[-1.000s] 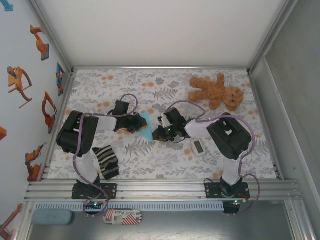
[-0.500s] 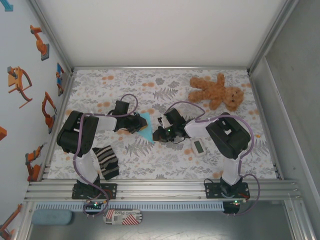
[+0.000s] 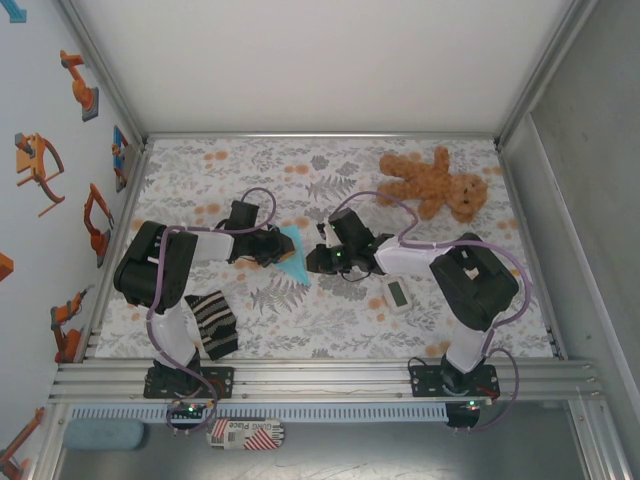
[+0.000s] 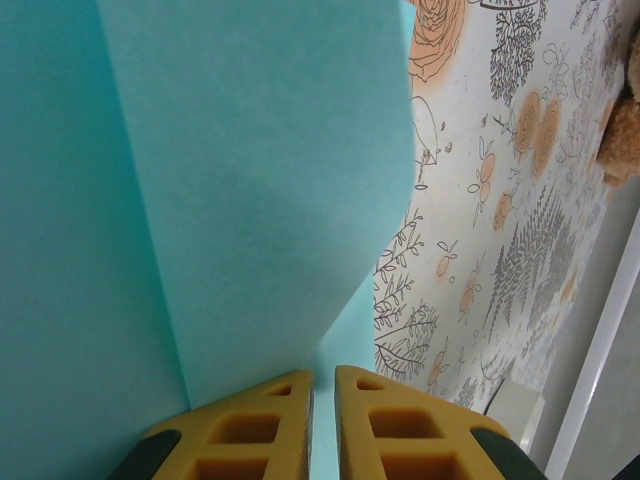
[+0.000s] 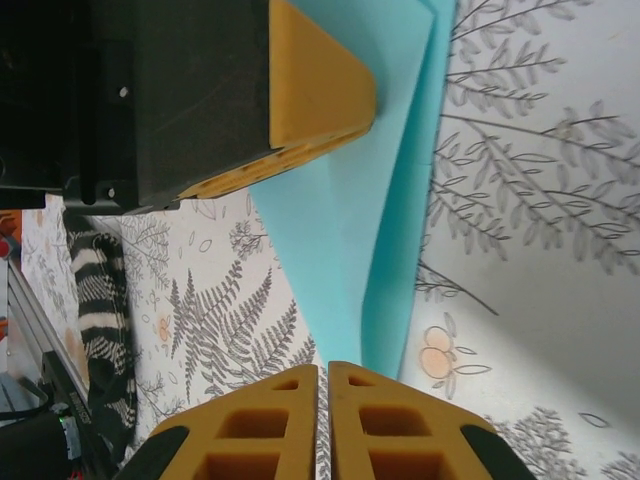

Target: Fold a paper plane with a square sheet of paper (pick it up from the middle)

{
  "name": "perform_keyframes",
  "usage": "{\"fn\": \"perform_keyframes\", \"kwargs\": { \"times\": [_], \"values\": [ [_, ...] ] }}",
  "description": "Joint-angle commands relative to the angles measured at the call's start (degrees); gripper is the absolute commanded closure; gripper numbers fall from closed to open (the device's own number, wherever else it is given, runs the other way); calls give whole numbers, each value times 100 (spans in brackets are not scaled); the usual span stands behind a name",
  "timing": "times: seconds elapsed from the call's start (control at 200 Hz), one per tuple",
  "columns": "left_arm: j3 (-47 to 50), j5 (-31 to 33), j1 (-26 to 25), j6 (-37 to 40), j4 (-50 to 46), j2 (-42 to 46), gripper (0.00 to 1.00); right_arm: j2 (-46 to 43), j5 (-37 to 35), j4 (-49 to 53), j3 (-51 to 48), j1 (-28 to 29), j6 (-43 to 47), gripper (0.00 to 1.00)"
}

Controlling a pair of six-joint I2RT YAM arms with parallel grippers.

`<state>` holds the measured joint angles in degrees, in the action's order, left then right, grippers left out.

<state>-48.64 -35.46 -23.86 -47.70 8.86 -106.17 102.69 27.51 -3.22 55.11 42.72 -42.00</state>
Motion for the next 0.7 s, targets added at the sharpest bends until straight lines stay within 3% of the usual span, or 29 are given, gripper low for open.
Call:
{"fn": "perform_keyframes", "kwargs": {
  "times": [0.0, 0.696],
  "values": [
    [-93, -56, 24, 113, -201, -104, 86, 227, 13, 75, 328, 153, 113, 91],
    [-164, -48, 26, 121, -326, -196, 86, 865, 243, 363, 630, 226, 157, 94]
  ]
}}
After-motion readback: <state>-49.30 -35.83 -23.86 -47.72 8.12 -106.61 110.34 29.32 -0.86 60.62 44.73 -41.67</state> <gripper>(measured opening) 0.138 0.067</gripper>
